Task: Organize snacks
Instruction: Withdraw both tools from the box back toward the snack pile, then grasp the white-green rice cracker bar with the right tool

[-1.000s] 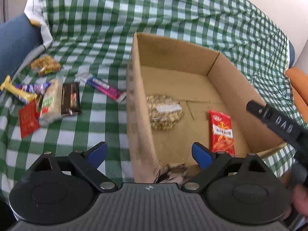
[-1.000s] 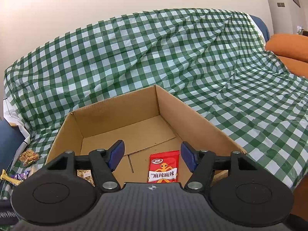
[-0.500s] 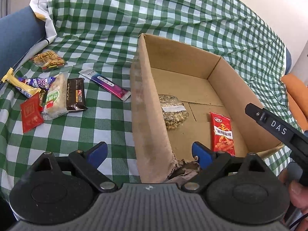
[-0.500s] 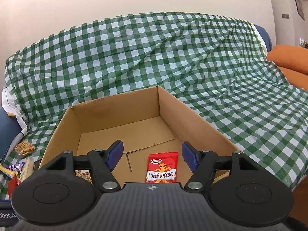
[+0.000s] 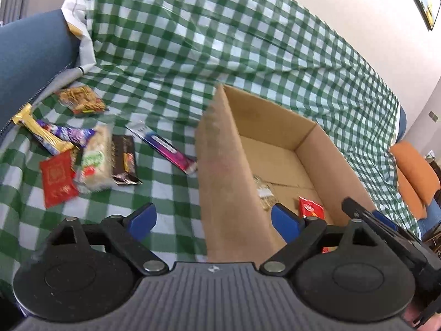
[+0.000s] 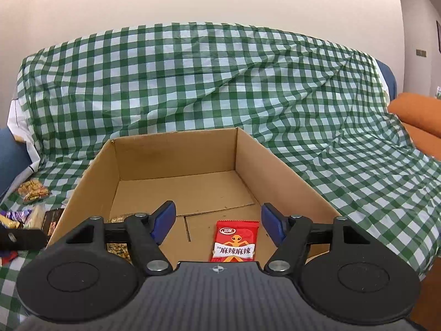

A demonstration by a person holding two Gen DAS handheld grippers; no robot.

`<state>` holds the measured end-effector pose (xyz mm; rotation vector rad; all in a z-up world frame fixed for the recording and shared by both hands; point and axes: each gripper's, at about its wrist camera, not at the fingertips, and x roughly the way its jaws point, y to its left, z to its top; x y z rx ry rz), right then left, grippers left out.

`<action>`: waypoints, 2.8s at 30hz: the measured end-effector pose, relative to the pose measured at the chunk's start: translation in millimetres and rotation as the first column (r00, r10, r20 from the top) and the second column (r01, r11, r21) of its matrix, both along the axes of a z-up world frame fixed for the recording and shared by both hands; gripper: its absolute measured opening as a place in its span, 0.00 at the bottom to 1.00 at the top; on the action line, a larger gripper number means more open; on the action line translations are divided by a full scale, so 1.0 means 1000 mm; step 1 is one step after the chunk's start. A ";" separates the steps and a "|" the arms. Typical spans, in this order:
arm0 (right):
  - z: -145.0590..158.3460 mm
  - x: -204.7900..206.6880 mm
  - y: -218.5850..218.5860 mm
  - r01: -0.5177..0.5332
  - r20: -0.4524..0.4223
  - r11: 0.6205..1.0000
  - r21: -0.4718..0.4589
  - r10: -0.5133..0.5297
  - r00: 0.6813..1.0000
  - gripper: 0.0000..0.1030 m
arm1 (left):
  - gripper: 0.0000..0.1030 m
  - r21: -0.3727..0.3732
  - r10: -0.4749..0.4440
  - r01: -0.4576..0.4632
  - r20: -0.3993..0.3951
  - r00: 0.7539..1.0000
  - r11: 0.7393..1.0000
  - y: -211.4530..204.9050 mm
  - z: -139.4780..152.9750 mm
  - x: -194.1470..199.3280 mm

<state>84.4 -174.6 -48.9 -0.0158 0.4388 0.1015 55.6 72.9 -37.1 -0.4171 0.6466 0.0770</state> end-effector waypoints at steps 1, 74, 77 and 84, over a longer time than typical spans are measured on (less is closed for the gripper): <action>0.000 -0.001 0.001 -0.001 0.000 1.000 -0.006 0.001 1.000 0.69 | 0.87 0.001 0.007 -0.007 0.003 1.000 1.000 0.006 0.001 0.000; -0.070 0.093 0.332 -0.505 -0.495 0.862 -0.044 0.420 0.760 0.75 | 0.48 -0.261 0.390 -0.420 -0.159 0.907 0.869 0.215 -0.088 -0.001; -0.072 0.089 0.332 -0.516 -0.483 0.853 -0.083 0.418 0.769 0.71 | 0.47 -0.256 0.390 -0.420 -0.159 0.907 0.871 0.214 -0.088 0.000; -0.067 0.076 0.321 -0.559 -0.461 0.818 -0.131 0.449 0.765 0.42 | 0.48 -0.237 0.362 -0.390 -0.152 0.920 0.890 0.208 -0.087 0.003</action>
